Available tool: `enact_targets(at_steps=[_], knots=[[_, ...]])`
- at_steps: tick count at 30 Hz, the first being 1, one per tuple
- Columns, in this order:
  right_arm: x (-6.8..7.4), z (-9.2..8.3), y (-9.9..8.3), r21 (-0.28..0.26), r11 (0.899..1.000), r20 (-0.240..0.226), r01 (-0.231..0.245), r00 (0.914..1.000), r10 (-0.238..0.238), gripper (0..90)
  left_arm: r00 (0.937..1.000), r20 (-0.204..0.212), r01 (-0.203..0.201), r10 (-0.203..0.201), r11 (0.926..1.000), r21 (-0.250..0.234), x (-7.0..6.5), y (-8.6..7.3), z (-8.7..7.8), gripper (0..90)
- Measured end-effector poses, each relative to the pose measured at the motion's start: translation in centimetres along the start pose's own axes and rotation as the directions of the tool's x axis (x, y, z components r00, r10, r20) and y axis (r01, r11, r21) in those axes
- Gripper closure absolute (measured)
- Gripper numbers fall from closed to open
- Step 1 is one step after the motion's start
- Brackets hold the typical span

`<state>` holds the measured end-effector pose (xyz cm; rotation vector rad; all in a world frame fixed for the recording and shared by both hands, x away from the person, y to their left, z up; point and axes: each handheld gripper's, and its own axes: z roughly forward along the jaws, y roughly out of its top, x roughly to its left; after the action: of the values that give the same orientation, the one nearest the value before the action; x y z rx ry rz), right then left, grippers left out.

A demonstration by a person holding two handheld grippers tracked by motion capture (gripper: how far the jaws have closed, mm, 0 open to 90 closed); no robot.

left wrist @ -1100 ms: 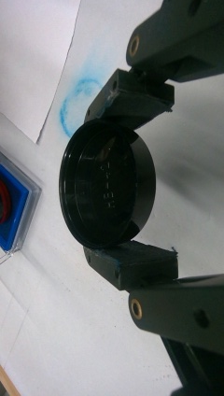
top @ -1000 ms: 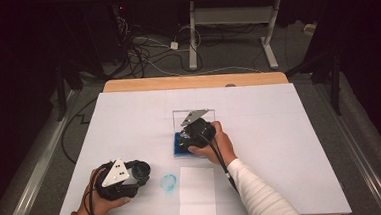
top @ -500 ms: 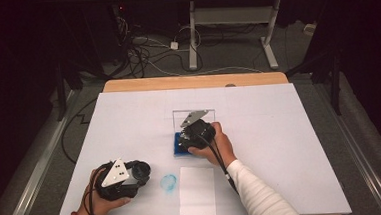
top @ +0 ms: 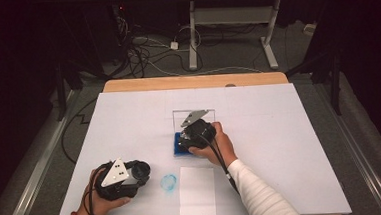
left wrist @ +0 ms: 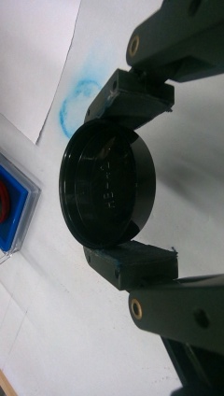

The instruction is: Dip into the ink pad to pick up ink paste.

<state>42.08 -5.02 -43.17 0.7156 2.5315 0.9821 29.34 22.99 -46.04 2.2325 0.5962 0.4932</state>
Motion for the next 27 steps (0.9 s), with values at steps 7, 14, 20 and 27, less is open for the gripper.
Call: enact_targets(at_steps=[7, 14, 20, 27], knots=[[-0.05, 0.05, -0.01, 0.0, 1.0, -0.004, -0.005, 1.0, 0.005, 57.0, 1.0, 0.0, -0.001, 0.001, 1.0, 0.001, -0.06, 0.01, -0.01, 36.2], [-0.03, 0.1, 0.02, 0.001, 1.0, -0.004, -0.006, 1.0, 0.006, 57.0, 1.0, -0.001, -0.001, 0.001, 1.0, -0.002, -0.09, 0.02, -0.06, 36.2], [-0.05, -0.02, 0.02, 0.009, 1.0, -0.008, -0.006, 0.9999, 0.006, 56.9, 1.0, 0.003, 0.0, 0.0, 1.0, 0.002, -0.02, 0.01, 0.04, 36.3], [-0.21, -0.32, 0.35, 0.027, 1.0, 0.012, -0.016, 0.9998, 0.016, 57.0, 1.0, 0.0, 0.004, -0.004, 1.0, -0.002, 0.03, -0.02, -0.05, 36.2]])
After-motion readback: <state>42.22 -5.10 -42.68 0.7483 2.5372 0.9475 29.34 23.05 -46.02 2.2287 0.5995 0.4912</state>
